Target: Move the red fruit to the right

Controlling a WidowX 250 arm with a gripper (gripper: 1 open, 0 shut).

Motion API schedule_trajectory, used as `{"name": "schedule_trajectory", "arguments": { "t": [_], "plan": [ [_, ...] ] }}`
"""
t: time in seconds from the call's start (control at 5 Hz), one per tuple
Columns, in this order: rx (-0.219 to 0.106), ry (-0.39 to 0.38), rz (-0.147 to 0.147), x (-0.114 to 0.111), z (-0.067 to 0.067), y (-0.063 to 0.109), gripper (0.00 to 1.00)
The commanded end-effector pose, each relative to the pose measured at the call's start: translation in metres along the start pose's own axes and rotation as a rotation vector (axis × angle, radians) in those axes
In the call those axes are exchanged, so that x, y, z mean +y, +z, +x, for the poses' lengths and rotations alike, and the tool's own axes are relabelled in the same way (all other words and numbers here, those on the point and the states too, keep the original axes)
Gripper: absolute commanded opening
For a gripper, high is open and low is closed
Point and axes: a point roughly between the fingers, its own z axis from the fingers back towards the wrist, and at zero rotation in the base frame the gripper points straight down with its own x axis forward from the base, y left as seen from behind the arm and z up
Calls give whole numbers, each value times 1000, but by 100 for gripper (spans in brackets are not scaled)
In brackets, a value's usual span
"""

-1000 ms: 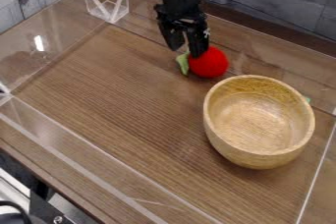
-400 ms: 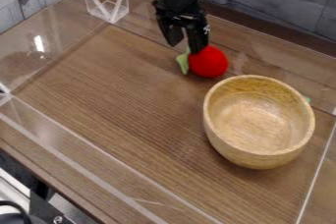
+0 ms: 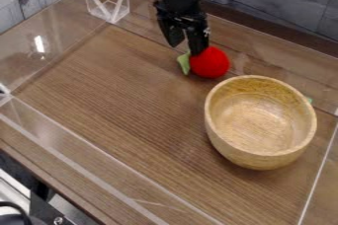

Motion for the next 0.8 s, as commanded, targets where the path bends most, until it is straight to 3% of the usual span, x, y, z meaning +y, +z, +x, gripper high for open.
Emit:
{"name": "schedule_trajectory", "arguments": {
  "t": [0.0,0.2,0.4,0.6],
  "plan": [
    [-31,-45,23,2,13,0,100],
    [-25,-77,17,0,18,-10,0],
    [-32,-101,12,-3,18,-10,100],
    [-51,-23,29,-6,18,0,100]
  ]
}}
